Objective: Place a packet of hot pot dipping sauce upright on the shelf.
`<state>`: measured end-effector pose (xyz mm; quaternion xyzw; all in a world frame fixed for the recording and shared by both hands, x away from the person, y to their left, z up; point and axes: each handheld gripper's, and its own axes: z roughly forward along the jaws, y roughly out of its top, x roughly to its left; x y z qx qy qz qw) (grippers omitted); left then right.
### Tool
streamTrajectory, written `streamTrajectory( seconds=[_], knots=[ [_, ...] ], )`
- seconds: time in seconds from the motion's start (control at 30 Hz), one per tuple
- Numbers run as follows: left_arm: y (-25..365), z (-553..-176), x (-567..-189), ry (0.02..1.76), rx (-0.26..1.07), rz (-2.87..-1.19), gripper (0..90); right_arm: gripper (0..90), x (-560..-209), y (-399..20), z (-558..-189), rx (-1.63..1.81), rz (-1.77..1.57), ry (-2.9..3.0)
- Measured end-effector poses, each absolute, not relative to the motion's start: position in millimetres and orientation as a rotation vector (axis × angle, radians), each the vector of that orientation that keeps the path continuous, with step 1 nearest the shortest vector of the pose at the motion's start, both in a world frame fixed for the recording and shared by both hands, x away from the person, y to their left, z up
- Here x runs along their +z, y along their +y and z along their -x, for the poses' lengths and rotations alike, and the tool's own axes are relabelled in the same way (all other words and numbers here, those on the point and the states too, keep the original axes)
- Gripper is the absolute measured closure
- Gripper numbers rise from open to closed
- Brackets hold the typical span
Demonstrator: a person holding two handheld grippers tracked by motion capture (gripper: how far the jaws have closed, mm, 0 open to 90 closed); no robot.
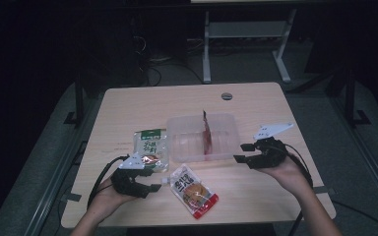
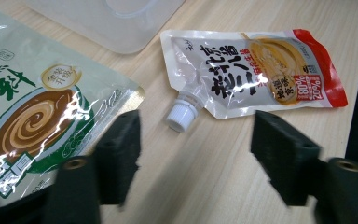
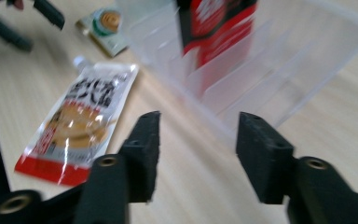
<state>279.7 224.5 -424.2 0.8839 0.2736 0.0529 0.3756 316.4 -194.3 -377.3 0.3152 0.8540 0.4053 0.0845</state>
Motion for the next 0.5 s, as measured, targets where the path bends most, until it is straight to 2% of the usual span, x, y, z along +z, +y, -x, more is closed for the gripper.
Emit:
streamTrajectory(
  seconds=[0.13, 0.2, 0.23, 0.3, 0.5],
  knots=[
    [222, -277, -423, 0.688, 0.133, -2.269, 70.6, 65.6, -393, -189, -308, 1.191, -0.897, 2.616],
    [219, -276, -424, 0.678, 0.106, -2.292, 85.6, 75.9, -399, -185, -303, 1.179, -0.881, 2.649],
    [216, -275, -424, 0.682, 0.105, -2.298, 89.6, 79.8, -402, -184, -302, 1.182, -0.86, 2.659],
    [213, -276, -425, 0.661, 0.091, -2.332, 89.8, 88.5, -408, -180, -298, 1.176, -0.841, 2.702],
    [189, -272, -433, 0.633, 0.06, -2.339, 89.8, 89.5, -422, -160, -295, 1.175, -0.764, 2.802]
  ],
)
